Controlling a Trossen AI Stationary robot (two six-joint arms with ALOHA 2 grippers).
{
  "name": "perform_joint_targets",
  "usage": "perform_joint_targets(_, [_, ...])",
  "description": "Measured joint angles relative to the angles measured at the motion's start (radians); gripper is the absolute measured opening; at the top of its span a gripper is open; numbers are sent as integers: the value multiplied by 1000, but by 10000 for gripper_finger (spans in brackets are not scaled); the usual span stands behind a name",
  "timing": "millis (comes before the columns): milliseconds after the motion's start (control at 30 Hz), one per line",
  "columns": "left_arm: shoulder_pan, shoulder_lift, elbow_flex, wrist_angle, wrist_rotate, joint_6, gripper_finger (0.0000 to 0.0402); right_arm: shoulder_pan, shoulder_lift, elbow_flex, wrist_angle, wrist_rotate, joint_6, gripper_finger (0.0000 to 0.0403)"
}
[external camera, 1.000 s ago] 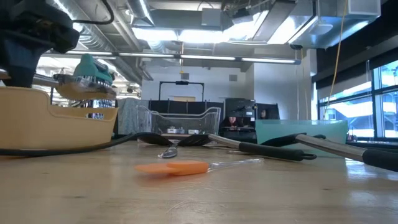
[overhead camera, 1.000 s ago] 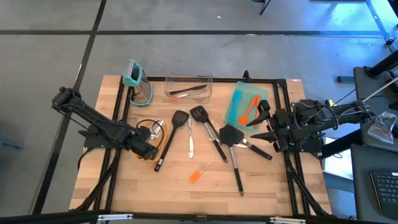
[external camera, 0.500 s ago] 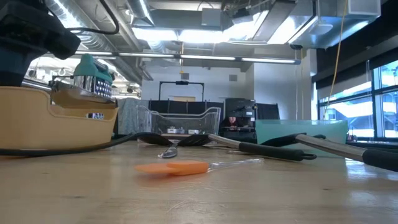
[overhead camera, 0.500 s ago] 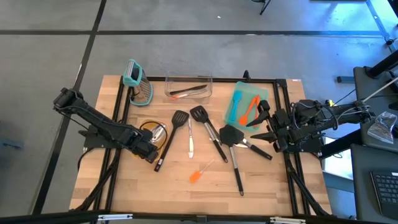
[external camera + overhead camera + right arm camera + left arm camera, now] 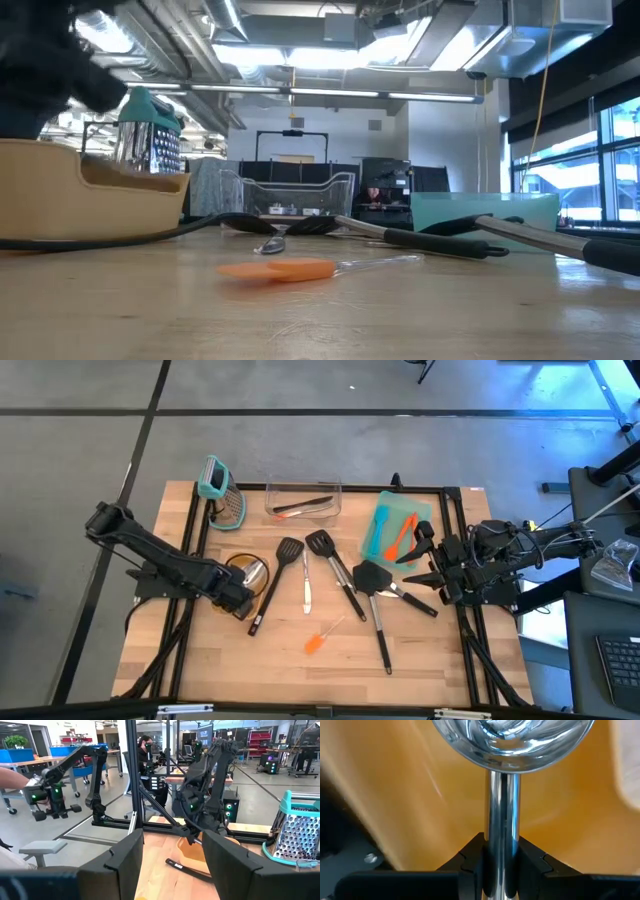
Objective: Pick & Place Kitchen Items
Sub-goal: Put the ice scoop into the yellow bin, then put the black slotted spatula into the green bin
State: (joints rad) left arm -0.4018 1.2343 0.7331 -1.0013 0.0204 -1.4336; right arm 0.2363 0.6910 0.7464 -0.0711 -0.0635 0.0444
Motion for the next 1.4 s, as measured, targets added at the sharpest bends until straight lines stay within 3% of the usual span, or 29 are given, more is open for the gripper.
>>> perform_joint_targets(233, [33,-1,-146,204,55,28,68,0,0,0,0,0,0,206])
perform_joint_targets(567, [59,-1,-165,220,73,59,69,0,0,0,3,1,-7,206])
perform_joint_targets(800, [59,-14,-164,248,33,65,157,0,0,0,3,1,-7,206])
perform_joint_targets(967, [59,-33,-97,168,-26,69,184,-1,0,0,3,4,-7,206])
perform_joint_targets(1400, [59,-45,217,-201,-123,85,186,0,0,0,3,11,-8,206])
